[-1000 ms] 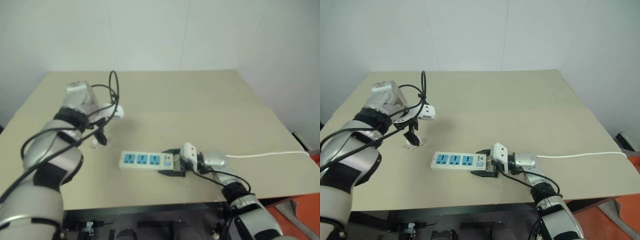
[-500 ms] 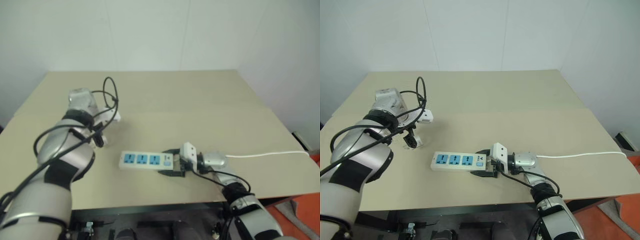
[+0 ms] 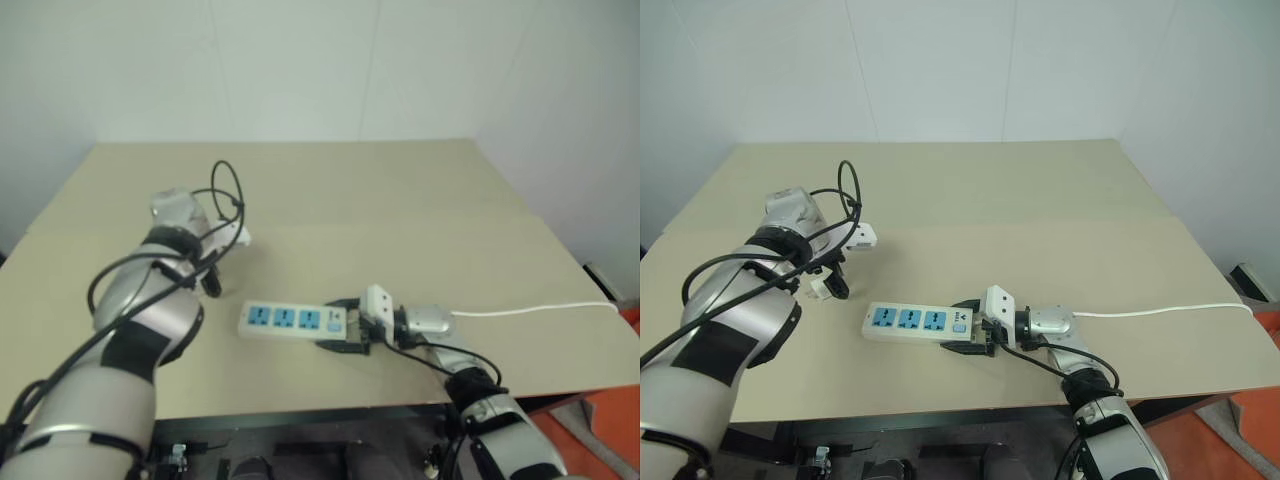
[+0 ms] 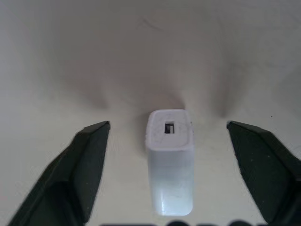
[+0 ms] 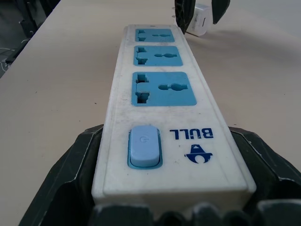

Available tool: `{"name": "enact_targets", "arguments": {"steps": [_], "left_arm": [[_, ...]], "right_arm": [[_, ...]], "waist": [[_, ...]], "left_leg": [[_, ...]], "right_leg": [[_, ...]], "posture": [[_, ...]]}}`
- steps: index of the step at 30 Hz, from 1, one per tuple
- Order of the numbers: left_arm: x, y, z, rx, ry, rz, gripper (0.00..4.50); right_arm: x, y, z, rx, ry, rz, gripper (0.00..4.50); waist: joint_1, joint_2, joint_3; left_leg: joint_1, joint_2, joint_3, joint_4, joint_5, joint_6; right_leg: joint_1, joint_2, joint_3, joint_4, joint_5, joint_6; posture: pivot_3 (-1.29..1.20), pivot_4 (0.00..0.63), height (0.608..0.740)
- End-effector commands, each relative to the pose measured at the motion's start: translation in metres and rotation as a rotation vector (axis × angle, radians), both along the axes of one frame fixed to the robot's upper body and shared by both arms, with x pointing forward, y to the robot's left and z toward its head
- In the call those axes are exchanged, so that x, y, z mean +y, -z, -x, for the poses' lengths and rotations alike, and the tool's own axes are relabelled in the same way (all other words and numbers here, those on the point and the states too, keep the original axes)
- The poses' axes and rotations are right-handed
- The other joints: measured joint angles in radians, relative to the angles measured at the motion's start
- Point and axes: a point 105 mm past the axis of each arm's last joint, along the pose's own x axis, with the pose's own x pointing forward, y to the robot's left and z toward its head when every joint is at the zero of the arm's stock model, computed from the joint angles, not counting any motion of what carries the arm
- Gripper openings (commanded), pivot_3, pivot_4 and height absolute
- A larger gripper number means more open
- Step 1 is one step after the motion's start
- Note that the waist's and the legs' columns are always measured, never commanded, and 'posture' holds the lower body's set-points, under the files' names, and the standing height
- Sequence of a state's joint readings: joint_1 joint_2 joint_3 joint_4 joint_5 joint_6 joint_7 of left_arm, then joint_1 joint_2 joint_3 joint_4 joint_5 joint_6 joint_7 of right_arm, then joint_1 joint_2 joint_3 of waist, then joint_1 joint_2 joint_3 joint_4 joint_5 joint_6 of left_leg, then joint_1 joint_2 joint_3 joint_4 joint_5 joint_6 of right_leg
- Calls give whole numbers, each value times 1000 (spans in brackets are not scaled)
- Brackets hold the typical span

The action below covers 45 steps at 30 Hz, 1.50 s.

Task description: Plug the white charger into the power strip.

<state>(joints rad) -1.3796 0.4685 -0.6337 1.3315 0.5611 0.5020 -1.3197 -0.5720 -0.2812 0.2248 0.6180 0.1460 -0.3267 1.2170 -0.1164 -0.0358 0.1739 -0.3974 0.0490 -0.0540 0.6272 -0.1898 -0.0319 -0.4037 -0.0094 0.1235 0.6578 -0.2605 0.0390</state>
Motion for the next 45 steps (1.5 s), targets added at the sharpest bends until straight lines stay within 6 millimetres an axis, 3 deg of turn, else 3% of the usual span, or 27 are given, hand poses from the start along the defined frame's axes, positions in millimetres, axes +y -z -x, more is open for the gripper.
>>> {"name": "enact_targets", "arguments": {"steps": [1,7,8,13,15,18,20,23,27,32,37,41,45], "left_arm": [[2,-2,0,-5,-9,-6,3025],[5,-1,-1,-21,-10,-19,1099],[5,-2,-2,-28,-8,-16,1017],[-4,-17,-13,-124,31,46,1020],[-14,-34,-22,-213,89,113,1020],[-35,-65,-29,-312,141,306,1020],[-56,-93,-37,-492,221,544,1020],[-71,-135,-40,-769,301,845,1020],[-75,-155,-34,-899,288,1082,1020],[-94,-141,14,-621,462,1391,1020],[-108,-121,56,-622,666,1572,1020],[-112,-94,80,-428,796,1544,1020],[-117,-62,91,-313,863,1439,1020]], "right_arm": [[-1,10,4,31,2,31,3423],[0,9,3,36,4,27,3423],[0,9,3,37,4,26,3423],[0,10,4,40,3,26,3423],[0,10,4,41,-1,28,3423],[1,10,5,44,-6,29,3423],[1,10,5,45,-9,30,3423],[2,11,6,48,-15,31,3423],[3,11,7,52,-23,31,3423],[3,12,9,62,-34,34,3423],[4,13,9,66,-38,36,3423],[5,13,10,69,-43,36,3423],[5,14,11,75,-48,39,3423]], "waist": [[0,0,0],[0,0,0],[0,0,0],[0,0,0],[1,0,0],[2,0,0],[1,0,0],[2,0,0],[1,0,0],[0,0,0],[1,1,-1],[-1,1,-1],[-2,1,-1]], "left_leg": [[0,0,0,0,0,0],[0,0,0,0,0,0],[0,0,0,0,0,0],[0,0,0,0,0,0],[0,0,0,0,0,0],[0,0,0,0,0,0],[-1,0,0,0,0,0],[0,0,0,0,0,0],[2,0,1,0,0,0],[3,0,0,1,0,0],[3,0,0,1,0,0],[5,0,0,1,0,0],[12,0,0,1,0,0]], "right_leg": [[0,0,0,0,0,0],[0,0,0,0,0,0],[0,0,0,0,0,0],[0,0,0,0,0,0],[0,0,0,0,0,0],[0,0,0,0,0,0],[0,0,0,0,0,0],[0,-1,0,0,0,0],[0,-2,0,4,0,0],[1,-2,-1,6,1,-1],[2,-2,-1,5,3,-6],[2,-2,-1,7,4,-6],[11,-1,-1,4,0,0]], "posture": [[0,150,740],[0,150,740],[0,150,740],[0,150,740],[0,150,740],[0,150,740],[0,150,740],[0,150,740],[0,150,740],[0,150,740],[0,150,740],[0,150,740],[0,150,740]]}}
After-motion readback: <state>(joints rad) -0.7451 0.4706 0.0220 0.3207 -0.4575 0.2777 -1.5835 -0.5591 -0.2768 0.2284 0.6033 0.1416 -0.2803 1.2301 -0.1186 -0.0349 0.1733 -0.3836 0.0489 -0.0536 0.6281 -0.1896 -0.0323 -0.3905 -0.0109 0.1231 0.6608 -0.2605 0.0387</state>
